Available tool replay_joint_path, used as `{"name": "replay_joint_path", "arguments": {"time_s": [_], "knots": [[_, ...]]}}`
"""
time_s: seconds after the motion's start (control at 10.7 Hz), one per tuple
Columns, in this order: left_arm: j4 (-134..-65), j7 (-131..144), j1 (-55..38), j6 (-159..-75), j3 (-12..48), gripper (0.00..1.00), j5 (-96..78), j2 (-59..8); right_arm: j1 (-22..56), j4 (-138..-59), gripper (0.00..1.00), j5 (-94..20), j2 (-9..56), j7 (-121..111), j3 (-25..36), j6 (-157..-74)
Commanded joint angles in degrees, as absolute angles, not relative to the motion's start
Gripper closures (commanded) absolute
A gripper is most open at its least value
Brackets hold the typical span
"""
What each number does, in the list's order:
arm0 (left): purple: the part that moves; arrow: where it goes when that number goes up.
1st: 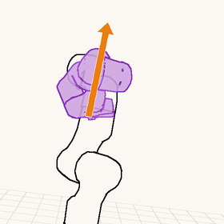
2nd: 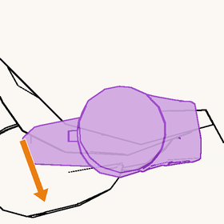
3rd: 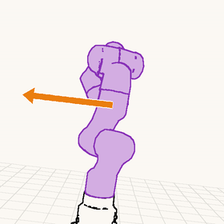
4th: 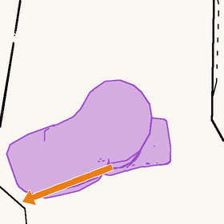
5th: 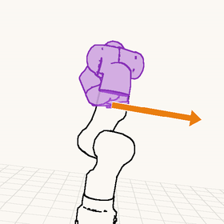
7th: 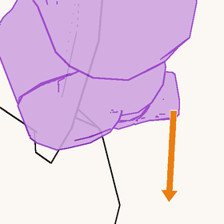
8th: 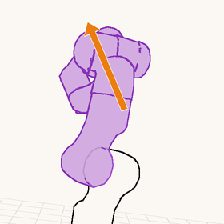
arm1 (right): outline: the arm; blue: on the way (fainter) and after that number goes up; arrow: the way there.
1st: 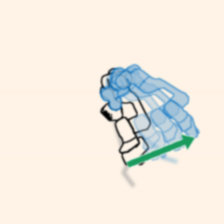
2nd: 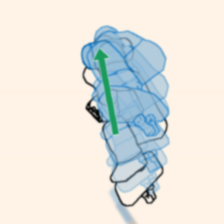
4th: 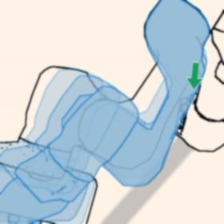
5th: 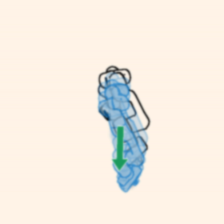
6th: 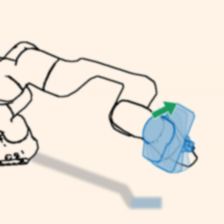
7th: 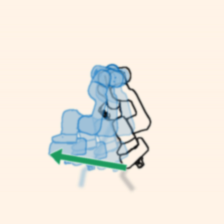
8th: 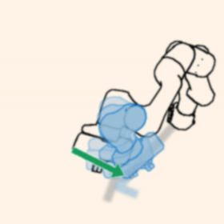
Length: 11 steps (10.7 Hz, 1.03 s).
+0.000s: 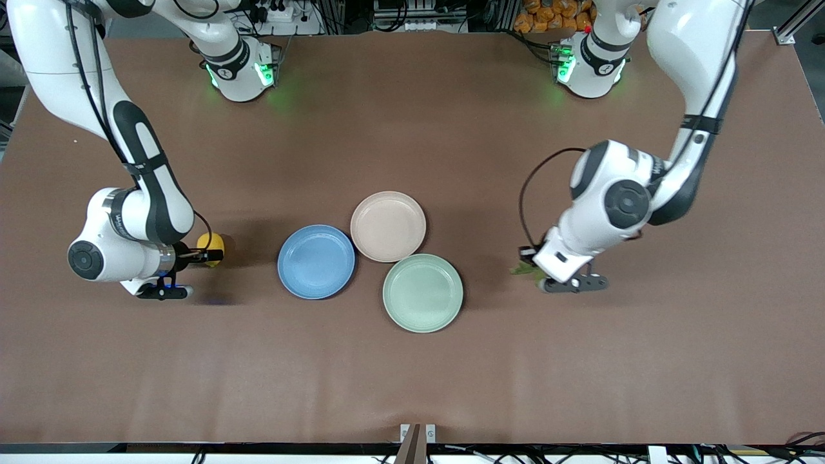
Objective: Place lemon and lettuce in plates
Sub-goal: 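Lift the lettuce with the left gripper while the right gripper grasps the lemon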
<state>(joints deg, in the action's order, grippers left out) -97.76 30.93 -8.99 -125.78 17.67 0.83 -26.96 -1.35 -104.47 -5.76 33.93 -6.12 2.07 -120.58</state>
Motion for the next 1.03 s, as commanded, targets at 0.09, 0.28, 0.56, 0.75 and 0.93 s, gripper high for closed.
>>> {"name": "replay_joint_path", "arguments": {"time_s": [0.09,0.28,0.56,0.75,0.93], "knots": [[-96.2,42.9,-14.0,-125.6,19.0,1.0,-2.3,-26.7,-0.6,-103.2,0.73,-6.4,33.7,-6.9,1.7,-118.5],[-93.7,50.5,-18.4,-125.9,19.0,1.0,-2.2,-28.1,-1.0,-99.3,0.85,-6.4,33.4,-7.0,1.7,-113.7],[-91.3,60.0,-24.0,-128.6,18.9,1.0,-1.9,-30.4,-0.3,-93.3,0.98,-6.5,33.3,-6.9,1.6,-106.0],[-90.8,67.3,-28.5,-133.2,18.5,1.0,-1.5,-32.7,1.7,-89.2,1.0,-6.7,33.4,-6.2,1.5,-102.6],[-90.8,72.2,-31.9,-138.1,17.6,1.0,-1.3,-35.0,4.1,-88.2,1.0,-7.0,33.6,-4.5,1.5,-102.6]]}}
